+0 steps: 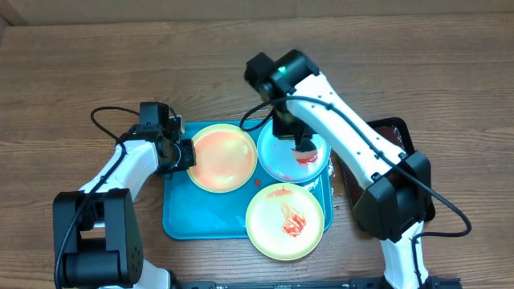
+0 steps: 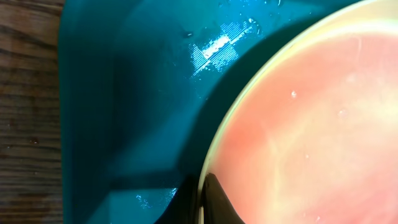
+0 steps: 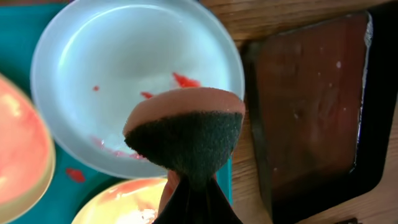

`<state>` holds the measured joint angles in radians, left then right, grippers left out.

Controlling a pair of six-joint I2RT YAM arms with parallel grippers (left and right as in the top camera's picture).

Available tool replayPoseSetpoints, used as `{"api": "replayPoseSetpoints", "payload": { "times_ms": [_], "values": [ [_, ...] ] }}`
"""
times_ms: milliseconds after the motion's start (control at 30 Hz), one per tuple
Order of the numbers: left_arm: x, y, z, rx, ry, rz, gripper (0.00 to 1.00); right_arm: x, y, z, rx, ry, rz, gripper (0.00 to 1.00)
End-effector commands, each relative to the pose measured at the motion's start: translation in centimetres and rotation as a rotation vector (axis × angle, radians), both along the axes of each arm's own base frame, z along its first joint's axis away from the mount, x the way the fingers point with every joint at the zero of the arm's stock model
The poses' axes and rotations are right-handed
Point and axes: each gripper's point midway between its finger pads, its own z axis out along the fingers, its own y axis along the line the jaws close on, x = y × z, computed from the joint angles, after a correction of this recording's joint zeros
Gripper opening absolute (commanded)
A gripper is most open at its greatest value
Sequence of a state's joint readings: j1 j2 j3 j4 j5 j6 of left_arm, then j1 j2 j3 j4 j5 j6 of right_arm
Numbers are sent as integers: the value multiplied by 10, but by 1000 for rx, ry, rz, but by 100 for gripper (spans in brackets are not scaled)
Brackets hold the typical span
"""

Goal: Clean dirty plates on tray and stack at the side
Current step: 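Lift the sponge away with the right gripper toward the black tray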

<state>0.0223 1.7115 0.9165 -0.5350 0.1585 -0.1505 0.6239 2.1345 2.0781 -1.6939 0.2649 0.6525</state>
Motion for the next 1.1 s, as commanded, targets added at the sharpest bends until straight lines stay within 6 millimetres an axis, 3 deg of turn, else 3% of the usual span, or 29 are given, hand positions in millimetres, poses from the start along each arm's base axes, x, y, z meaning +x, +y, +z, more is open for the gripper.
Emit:
{"api": "replayPoseSetpoints", "payload": {
  "times_ms": [0, 33, 167, 200, 233, 500, 767, 933, 1067],
  "values": [
    [-9, -8, -13, -44, 48, -21, 4, 10, -21, 9, -8, -38, -67, 4],
    [-9, -10, -12, -57, 46, -28, 4, 11, -24, 9, -7, -36, -75, 4],
    [-9, -12, -11, -75, 47, -28, 26, 14, -30, 8, 6, -22, -84, 4],
    [-10, -12, -12, -75, 49, -28, 22, 15, -31, 8, 6, -23, -88, 4],
    [-11, -12, -12, -75, 54, -26, 4, 16, -33, 8, 7, -24, -93, 4],
    [-7, -6, -4, -65, 47, -19, 4, 26, -55, 6, 35, -5, -142, 4],
    [7, 15, 52, 39, -51, 48, 4, 38, -82, 5, 71, 3, -210, 4],
    [6, 18, 96, 55, -143, 54, 4, 44, -86, 3, 126, 13, -204, 4],
    [-2, 19, 117, 68, -188, 46, 5, 48, -94, 3, 131, 4, -222, 4]
  ]
}}
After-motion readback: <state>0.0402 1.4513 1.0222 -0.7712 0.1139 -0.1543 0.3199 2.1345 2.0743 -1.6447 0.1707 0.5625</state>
